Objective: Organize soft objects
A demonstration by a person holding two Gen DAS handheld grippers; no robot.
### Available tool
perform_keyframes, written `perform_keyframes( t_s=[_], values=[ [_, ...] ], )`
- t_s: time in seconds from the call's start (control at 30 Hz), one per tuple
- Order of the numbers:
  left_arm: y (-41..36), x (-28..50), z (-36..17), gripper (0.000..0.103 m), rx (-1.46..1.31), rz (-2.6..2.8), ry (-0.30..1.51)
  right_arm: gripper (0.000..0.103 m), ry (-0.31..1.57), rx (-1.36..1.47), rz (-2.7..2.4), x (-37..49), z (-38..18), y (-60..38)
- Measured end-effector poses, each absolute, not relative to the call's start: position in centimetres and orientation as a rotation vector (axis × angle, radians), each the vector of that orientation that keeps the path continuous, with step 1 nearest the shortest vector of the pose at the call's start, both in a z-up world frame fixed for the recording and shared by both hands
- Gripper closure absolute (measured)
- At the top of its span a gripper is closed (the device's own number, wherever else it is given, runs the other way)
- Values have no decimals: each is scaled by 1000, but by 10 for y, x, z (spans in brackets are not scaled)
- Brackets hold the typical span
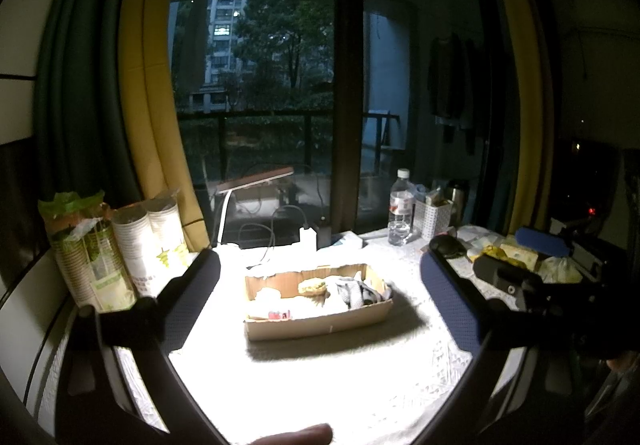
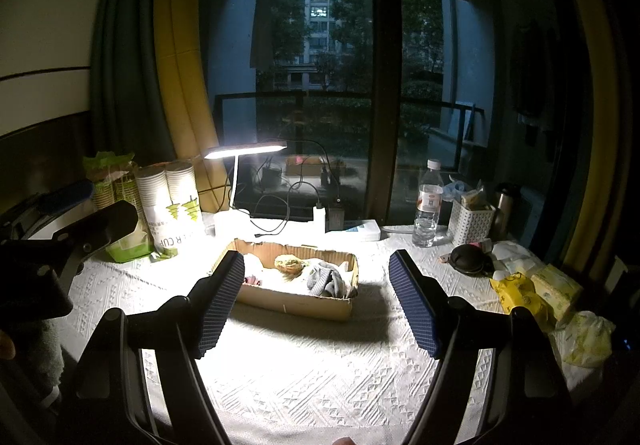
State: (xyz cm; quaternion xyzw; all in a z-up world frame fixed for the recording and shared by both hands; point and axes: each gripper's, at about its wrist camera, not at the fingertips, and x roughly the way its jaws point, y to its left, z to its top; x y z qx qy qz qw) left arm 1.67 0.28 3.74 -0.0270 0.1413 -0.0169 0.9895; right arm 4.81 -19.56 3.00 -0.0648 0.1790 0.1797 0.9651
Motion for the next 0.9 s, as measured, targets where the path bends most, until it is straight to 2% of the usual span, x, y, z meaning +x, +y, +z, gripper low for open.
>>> perform_keyframes(
  t_s=[0.9],
  values=[
    [4, 16, 36, 2, -52, -37, 284, 25, 362, -129, 366, 49, 30, -197]
  ],
)
